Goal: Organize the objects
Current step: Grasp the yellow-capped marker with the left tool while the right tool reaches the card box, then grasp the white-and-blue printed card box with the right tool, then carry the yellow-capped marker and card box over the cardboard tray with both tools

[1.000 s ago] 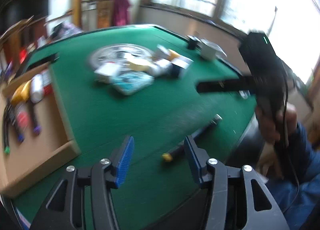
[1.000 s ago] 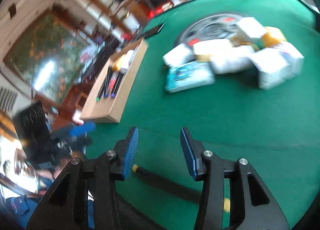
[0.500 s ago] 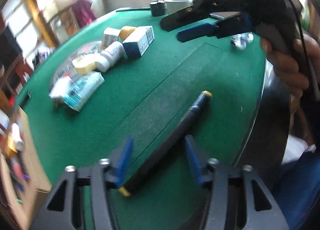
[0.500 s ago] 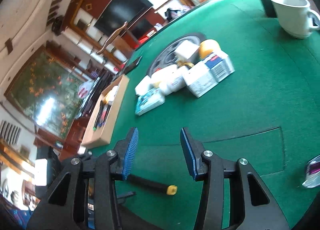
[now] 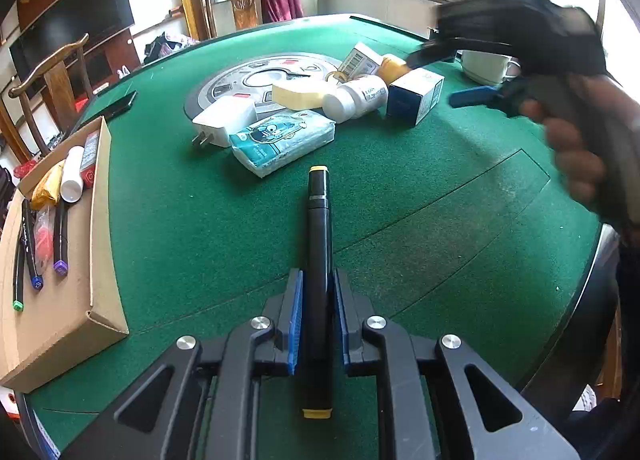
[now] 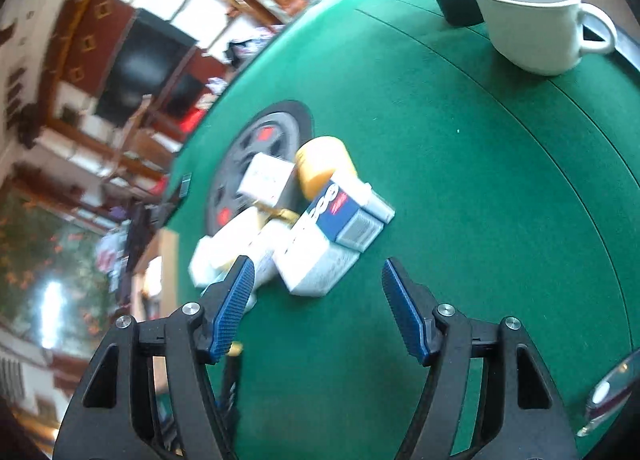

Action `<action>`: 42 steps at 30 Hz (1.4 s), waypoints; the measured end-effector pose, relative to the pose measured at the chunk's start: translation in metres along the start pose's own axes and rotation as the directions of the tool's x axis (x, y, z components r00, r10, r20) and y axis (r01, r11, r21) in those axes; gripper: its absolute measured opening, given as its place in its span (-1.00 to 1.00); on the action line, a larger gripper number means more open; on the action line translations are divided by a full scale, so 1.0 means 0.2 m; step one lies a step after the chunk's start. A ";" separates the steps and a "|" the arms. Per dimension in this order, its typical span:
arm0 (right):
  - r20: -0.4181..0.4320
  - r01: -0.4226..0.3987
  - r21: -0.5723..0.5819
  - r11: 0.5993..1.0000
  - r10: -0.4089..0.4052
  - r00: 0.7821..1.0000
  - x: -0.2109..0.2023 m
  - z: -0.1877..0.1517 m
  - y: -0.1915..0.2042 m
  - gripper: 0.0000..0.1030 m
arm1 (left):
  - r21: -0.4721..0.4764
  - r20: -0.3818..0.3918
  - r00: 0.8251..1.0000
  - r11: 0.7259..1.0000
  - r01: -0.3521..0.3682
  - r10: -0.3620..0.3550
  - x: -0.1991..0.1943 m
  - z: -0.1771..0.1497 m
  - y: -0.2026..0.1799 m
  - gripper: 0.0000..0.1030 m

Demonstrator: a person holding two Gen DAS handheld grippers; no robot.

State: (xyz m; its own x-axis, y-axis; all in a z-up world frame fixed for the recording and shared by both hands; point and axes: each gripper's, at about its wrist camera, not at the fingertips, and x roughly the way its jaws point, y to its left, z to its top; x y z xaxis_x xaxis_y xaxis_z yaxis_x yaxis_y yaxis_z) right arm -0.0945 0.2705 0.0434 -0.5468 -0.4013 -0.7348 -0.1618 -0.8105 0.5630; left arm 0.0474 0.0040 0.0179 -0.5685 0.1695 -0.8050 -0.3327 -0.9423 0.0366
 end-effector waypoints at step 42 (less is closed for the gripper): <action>0.323 0.007 -0.402 0.916 0.135 0.937 -0.24 -0.22 0.19 -0.35 | -0.172 0.095 0.995 0.985 0.025 -0.009 -0.05 0.02 0.11 -0.74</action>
State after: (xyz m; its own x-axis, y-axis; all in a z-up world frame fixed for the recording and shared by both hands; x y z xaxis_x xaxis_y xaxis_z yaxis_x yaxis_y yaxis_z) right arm -0.0385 0.2405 0.0823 -0.7996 -0.3473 -0.4899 0.1786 -0.9164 0.3582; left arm 0.0436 -0.0174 0.0289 -0.6346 0.2043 -0.7453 -0.2121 -0.9734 -0.0862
